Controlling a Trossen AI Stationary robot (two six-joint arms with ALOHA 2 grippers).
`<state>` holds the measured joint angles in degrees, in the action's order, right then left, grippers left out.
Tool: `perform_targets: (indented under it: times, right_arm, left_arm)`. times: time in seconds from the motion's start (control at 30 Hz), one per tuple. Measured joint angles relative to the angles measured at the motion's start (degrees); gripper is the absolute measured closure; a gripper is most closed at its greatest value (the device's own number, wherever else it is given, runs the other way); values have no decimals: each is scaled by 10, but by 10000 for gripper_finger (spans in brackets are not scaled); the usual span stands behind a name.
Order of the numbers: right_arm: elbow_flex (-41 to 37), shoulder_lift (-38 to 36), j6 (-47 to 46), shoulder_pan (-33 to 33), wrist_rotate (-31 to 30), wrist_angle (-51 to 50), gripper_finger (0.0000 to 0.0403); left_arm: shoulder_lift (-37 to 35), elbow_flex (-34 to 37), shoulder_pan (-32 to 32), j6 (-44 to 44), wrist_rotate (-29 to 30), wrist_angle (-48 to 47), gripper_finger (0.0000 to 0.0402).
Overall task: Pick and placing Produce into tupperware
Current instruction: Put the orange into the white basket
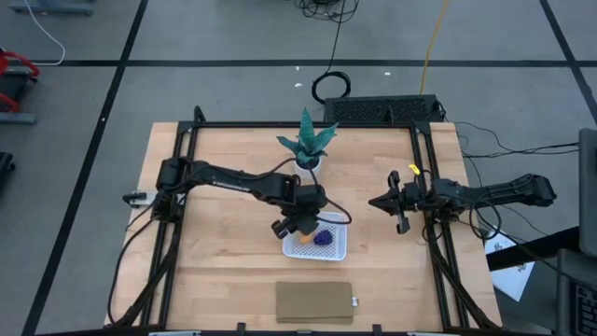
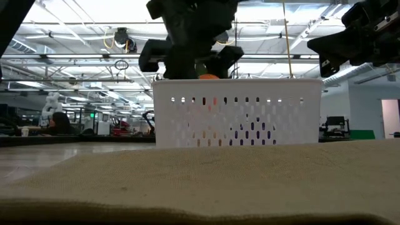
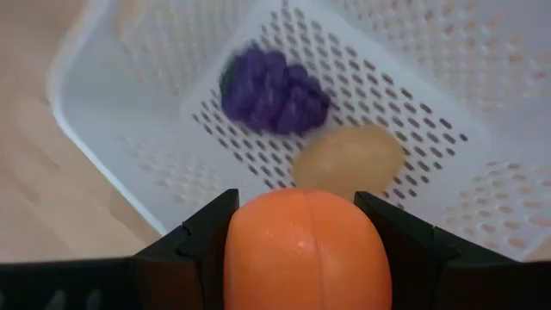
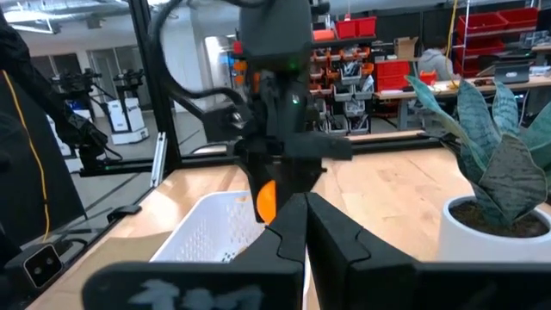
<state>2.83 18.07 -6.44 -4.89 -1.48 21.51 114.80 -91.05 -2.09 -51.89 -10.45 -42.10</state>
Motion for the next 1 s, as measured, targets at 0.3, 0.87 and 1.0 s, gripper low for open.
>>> perform_targets:
  times: [0.3, 0.87, 1.0]
  right_arm:
    - [0, 0, 0, 0, 0, 0, 403]
    - [0, 0, 11, 0, -2, 6, 403]
    - [0, 6, 11, 0, -2, 4, 403]
  left_arm:
    - [0, -1, -15, -33, 0, 5, 190]
    - [86, -154, -29, 182, 26, -124, 190]
    - [108, -185, -33, 183, 51, -181, 190]
